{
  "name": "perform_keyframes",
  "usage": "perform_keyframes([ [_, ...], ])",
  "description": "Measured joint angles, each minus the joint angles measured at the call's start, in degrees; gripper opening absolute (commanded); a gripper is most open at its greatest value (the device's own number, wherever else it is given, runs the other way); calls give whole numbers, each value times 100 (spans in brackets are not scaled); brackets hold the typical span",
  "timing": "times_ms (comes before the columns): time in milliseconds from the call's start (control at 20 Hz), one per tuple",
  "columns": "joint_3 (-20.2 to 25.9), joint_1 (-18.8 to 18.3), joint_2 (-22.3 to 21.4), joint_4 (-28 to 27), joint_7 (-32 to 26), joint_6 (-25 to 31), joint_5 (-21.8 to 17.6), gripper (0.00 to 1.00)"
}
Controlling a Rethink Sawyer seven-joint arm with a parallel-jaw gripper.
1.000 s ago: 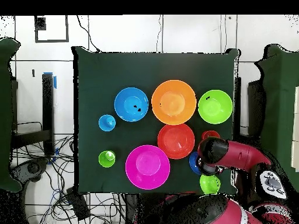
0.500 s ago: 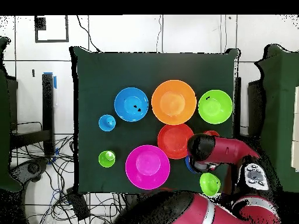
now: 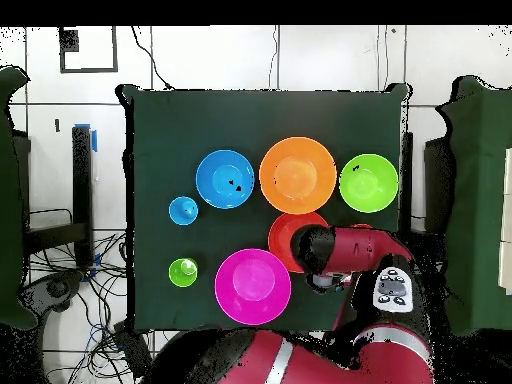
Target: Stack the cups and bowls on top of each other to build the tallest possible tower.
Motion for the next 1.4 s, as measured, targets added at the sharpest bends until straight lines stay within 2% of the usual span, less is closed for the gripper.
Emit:
perform_keyframes([
  [300, -82, 17, -311, 318, 0, 23, 103, 0],
  [650, -223, -22, -994, 1010, 0, 51, 310, 0],
  [1100, -438, 17, -1441, 1555, 1, -26, 323, 0],
  [1250, -526, 76, -1483, 1762, 45, -317, 323, 0],
  [1400, -655, 184, -1483, 2061, 180, -934, 324, 0],
])
